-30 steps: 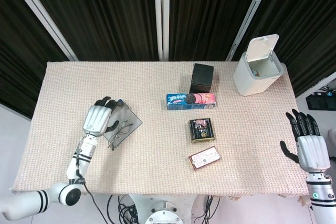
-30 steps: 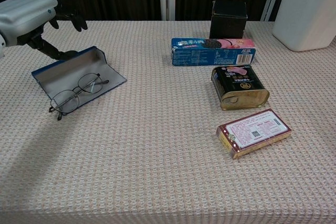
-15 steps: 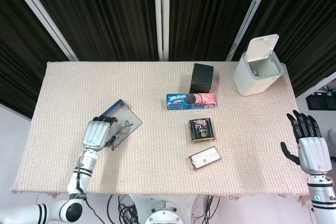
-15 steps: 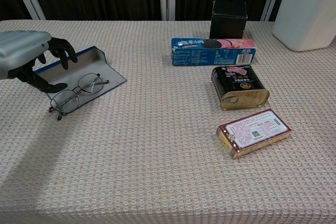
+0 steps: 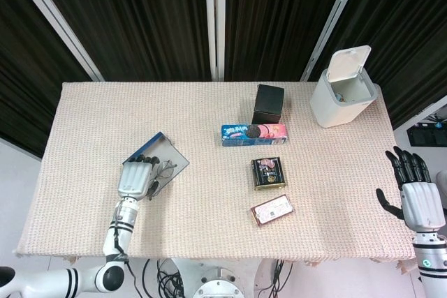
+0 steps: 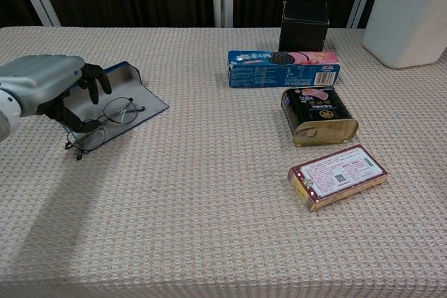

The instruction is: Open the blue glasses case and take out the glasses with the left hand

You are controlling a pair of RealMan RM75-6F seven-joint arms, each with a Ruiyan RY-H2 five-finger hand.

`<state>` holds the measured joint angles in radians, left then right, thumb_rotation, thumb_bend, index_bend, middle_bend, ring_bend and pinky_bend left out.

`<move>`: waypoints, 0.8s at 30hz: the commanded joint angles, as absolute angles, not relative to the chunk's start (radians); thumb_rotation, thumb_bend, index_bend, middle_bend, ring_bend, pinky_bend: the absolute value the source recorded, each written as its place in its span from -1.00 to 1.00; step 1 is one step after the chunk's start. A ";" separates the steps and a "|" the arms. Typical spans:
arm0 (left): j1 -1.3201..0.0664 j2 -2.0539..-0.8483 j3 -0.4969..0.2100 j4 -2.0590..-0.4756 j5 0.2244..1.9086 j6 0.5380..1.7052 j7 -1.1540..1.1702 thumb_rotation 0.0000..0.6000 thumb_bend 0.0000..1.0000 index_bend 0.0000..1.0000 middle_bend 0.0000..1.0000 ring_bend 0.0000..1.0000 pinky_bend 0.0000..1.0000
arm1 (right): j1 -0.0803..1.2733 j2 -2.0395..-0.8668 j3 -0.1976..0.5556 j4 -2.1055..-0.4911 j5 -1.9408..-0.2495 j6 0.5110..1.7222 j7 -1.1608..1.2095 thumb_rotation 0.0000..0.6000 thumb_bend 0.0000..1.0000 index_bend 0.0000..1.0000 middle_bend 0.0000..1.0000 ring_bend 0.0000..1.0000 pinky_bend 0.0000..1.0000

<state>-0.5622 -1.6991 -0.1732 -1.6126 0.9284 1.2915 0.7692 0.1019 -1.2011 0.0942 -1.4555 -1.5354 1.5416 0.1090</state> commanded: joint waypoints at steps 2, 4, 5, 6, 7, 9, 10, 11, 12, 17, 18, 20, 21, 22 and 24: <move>-0.573 -1.723 -0.189 -1.620 0.883 1.310 0.816 1.00 -0.44 -0.36 -0.24 -0.50 -0.30 | 0.101 -1.204 0.094 -1.438 -1.532 1.540 0.130 1.00 -0.40 -1.00 -1.00 -1.00 -1.00; -0.578 -1.732 -0.199 -1.626 0.864 1.316 0.832 1.00 -0.44 -0.37 -0.24 -0.50 -0.30 | 0.100 -1.207 0.093 -1.428 -1.532 1.539 0.141 1.00 -0.40 -1.00 -1.00 -1.00 -1.00; -0.581 -1.735 -0.203 -1.628 0.856 1.318 0.837 1.00 -0.44 -0.37 -0.24 -0.50 -0.29 | 0.100 -1.208 0.093 -1.424 -1.531 1.539 0.145 1.00 -0.40 -1.00 -1.00 -1.00 -1.00; -0.583 -1.739 -0.207 -1.630 0.848 1.319 0.840 1.00 -0.44 -0.37 -0.24 -0.50 -0.29 | 0.100 -1.210 0.093 -1.420 -1.531 1.538 0.150 1.00 -0.40 -1.00 -1.00 -1.00 -1.00; -0.586 -1.743 -0.212 -1.632 0.838 1.321 0.846 1.00 -0.44 -0.37 -0.24 -0.49 -0.29 | 0.100 -1.211 0.092 -1.415 -1.531 1.537 0.154 1.00 -0.40 -1.00 -1.00 -1.00 -1.00; -0.592 -1.751 -0.219 -1.635 0.822 1.323 0.854 1.00 -0.45 -0.37 -0.24 -0.49 -0.29 | 0.100 -1.213 0.092 -1.408 -1.531 1.537 0.161 1.00 -0.40 -1.00 -1.00 -1.00 -1.00; -0.594 -1.753 -0.222 -1.637 0.814 1.323 0.857 1.00 -0.45 -0.37 -0.24 -0.49 -0.29 | 0.099 -1.214 0.091 -1.406 -1.532 1.537 0.164 1.00 -0.40 -1.00 -1.00 -1.00 -1.00; -0.596 -1.756 -0.224 -1.639 0.807 1.323 0.860 1.00 -0.45 -0.37 -0.24 -0.49 -0.29 | 0.099 -1.214 0.092 -1.404 -1.532 1.538 0.166 1.00 -0.39 -1.00 -1.00 -1.00 -1.00; -0.599 -1.758 -0.227 -1.639 0.801 1.324 0.863 1.00 -0.45 -0.37 -0.24 -0.49 -0.29 | 0.099 -1.214 0.092 -1.402 -1.531 1.538 0.168 1.00 -0.39 -1.00 -1.00 -1.00 -1.00; -0.611 -1.771 -0.231 -1.632 0.770 1.326 0.882 1.00 -0.45 -0.37 -0.22 -0.48 -0.28 | 0.100 -1.215 0.093 -1.395 -1.529 1.536 0.177 1.00 -0.39 -1.00 -1.00 -1.00 -1.00; -0.612 -1.773 -0.230 -1.630 0.766 1.326 0.883 1.00 -0.45 -0.37 -0.21 -0.48 -0.28 | 0.100 -1.216 0.093 -1.393 -1.529 1.534 0.178 1.00 -0.39 -1.00 -1.00 -1.00 -1.00; -0.615 -1.776 -0.227 -1.626 0.758 1.325 0.889 1.00 -0.45 -0.37 -0.20 -0.47 -0.28 | 0.101 -1.217 0.093 -1.390 -1.527 1.531 0.180 1.00 -0.39 -1.00 -1.00 -1.00 -1.00; -0.617 -1.777 -0.225 -1.625 0.756 1.326 0.892 1.00 -0.45 -0.37 -0.20 -0.47 -0.28 | 0.101 -1.218 0.093 -1.388 -1.527 1.530 0.181 1.00 -0.39 -1.00 -1.00 -1.00 -1.00; -0.619 -1.777 -0.223 -1.625 0.754 1.327 0.896 1.00 -0.45 -0.37 -0.19 -0.47 -0.28 | 0.102 -1.219 0.093 -1.387 -1.527 1.530 0.182 1.00 -0.39 -1.00 -1.00 -1.00 -1.00; -0.621 -1.776 -0.220 -1.628 0.754 1.330 0.899 1.00 -0.44 -0.37 -0.16 -0.45 -0.28 | 0.102 -1.220 0.093 -1.385 -1.527 1.531 0.184 1.00 -0.39 -1.00 -1.00 -1.00 -1.00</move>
<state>-0.6201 -1.7761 -0.2206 -1.6272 0.7545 1.3298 0.8983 0.1015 -1.2196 0.0930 -1.3848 -1.5273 1.5310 0.1836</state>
